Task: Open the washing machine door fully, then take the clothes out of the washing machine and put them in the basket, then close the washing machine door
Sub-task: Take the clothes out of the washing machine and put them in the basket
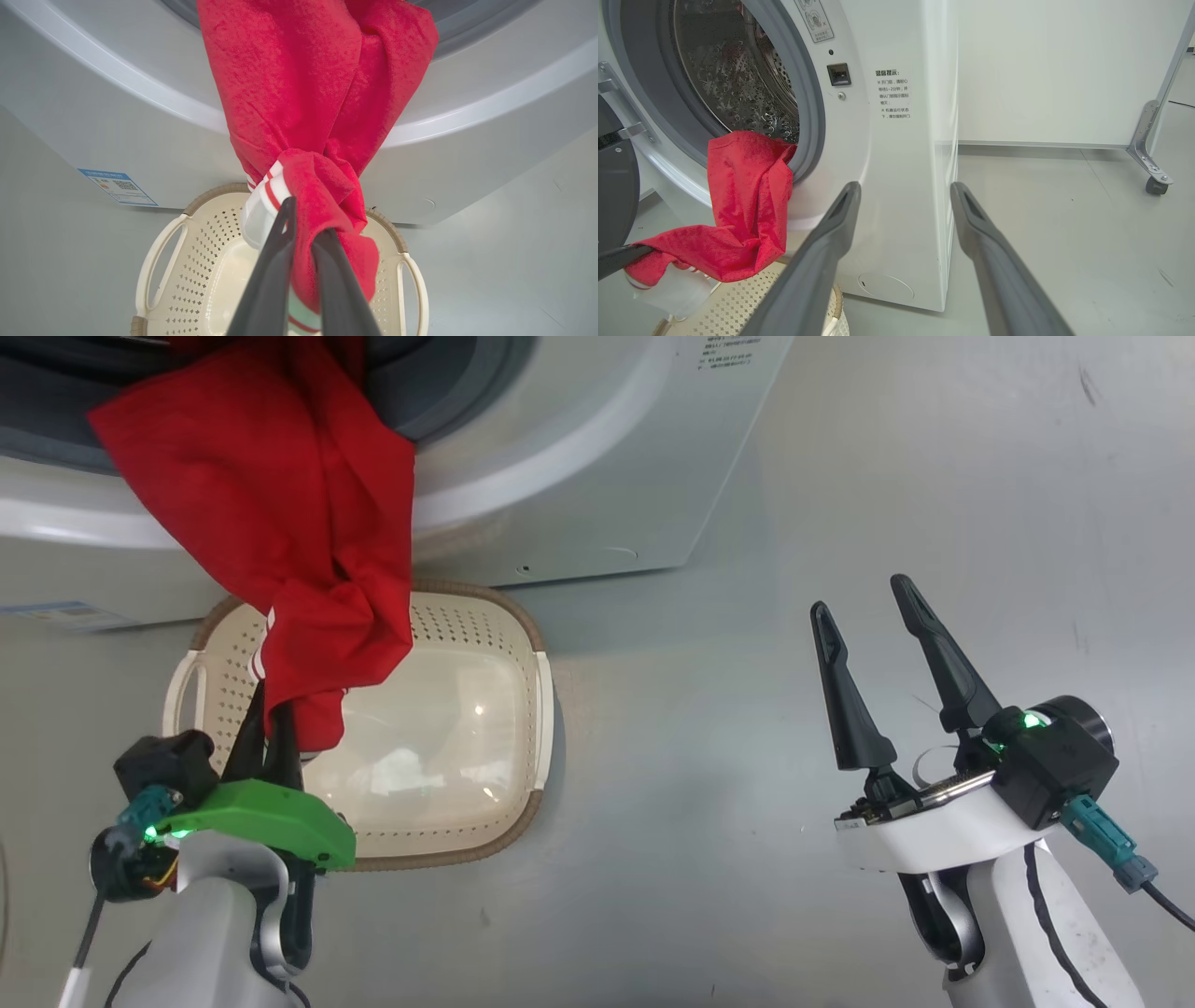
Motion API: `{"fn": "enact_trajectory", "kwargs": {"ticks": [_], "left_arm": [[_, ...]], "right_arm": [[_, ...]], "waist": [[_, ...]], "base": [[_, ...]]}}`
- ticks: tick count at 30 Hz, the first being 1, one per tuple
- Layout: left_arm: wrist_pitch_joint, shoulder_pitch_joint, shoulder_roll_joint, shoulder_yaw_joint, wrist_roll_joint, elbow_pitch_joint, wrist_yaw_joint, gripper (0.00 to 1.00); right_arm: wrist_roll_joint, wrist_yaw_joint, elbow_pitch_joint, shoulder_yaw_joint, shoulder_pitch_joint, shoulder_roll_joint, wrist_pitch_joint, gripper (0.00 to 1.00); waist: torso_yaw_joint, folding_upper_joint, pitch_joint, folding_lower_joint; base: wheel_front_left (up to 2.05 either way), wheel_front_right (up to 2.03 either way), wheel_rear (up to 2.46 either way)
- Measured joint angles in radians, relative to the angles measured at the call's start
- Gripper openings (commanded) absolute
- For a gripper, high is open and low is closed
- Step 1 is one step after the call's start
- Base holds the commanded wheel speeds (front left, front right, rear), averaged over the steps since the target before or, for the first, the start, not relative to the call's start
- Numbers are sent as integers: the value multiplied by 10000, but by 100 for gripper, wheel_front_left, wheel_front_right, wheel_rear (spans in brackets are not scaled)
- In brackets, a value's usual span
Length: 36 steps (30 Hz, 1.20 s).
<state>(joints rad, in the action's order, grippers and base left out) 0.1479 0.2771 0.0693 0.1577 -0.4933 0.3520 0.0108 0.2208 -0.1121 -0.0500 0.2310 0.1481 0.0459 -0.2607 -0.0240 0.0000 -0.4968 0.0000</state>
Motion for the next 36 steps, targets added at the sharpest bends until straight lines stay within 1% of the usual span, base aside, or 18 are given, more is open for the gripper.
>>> {"fn": "enact_trajectory", "kwargs": {"ticks": [7, 11, 19, 20, 23, 24, 33, 36], "left_arm": [[-161, 1158, 75, -301, -171, 1248, 0, 0], [-186, 1566, 125, -437, -278, 1758, 0, 0], [-238, 2509, 98, -598, -529, 3045, -173, 0], [-238, 2579, 96, -612, -564, 3212, -176, 19], [-245, 2731, 86, -639, -715, 3626, -270, 96], [-245, 2788, 82, -656, -729, 3760, -291, 100], [-190, 3313, 98, -667, -773, 4767, -428, 100], [-29, 3352, 96, -665, -773, 5056, -516, 100]], "right_arm": [[73, 0, -92, 96, 495, 13, 0, 100], [90, 2, -96, 107, 698, 15, 0, 100], [178, 4, -67, 59, 1009, 23, 0, 100], [178, 6, -52, 61, 1030, 25, 0, 100], [198, 6, -23, 67, 1112, 27, 0, 100], [198, 6, -17, 71, 1119, 27, 0, 100], [247, 8, 153, 77, 1231, 27, 0, 100], [274, 10, 247, 81, 1316, 27, 0, 100]], "waist": [[-244, 0, -917, 0], [-369, 0, -1266, 0], [-672, 0, -1928, 1], [-698, 0, -1971, 1], [-745, 0, -2055, 1], [-753, 0, -2071, 1], [-776, 0, -2101, 1], [-782, 0, -2045, 1]], "base": [[0, 0, 0], [0, 0, 0], [0, 0, 0], [0, 0, 0], [0, 0, 0], [0, 0, 0], [0, 0, 0], [0, 0, 0]]}}
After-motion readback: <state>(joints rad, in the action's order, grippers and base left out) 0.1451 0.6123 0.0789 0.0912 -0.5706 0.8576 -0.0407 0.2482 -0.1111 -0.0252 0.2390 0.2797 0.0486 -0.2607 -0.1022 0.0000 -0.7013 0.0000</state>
